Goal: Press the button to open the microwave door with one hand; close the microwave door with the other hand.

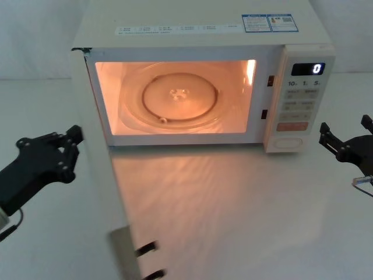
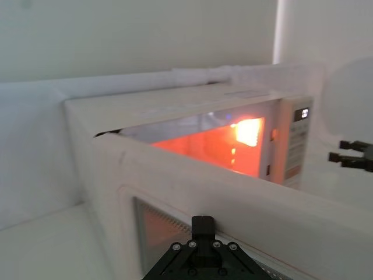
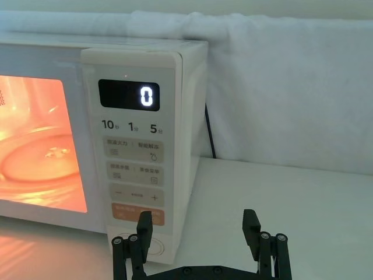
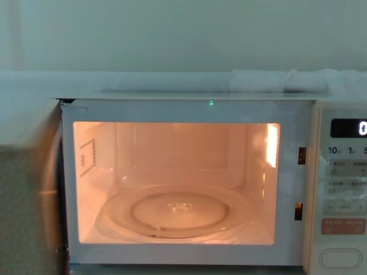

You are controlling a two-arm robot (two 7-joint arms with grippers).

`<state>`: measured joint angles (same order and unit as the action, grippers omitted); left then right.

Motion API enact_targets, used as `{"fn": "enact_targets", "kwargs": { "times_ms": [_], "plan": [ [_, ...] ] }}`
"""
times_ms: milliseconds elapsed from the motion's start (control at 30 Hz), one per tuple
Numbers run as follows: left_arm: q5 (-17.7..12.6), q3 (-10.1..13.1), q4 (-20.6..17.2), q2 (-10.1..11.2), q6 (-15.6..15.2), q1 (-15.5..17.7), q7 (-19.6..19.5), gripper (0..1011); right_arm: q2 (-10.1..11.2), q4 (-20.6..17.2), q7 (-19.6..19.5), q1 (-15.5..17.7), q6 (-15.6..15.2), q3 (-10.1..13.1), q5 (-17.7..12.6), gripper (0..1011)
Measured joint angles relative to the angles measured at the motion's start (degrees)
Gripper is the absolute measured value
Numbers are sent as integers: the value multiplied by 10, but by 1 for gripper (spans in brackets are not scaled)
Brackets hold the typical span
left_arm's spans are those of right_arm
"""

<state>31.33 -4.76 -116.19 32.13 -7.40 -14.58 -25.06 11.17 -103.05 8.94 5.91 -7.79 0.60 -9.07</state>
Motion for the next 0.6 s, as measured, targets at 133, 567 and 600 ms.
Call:
{"fn": "enact_targets", "kwargs": {
  "times_ms": [133,567,600],
  "plan": [
    [5,29,4,2,0,23,-4,0,0,0,0,0,0,0,0,1002],
    [-22,152,53,-22,2,126,6,0,0,0,0,0,0,0,0,1002],
    [-26,160,57,-25,2,133,8,0,0,0,0,0,0,0,0,1002]
  ]
}}
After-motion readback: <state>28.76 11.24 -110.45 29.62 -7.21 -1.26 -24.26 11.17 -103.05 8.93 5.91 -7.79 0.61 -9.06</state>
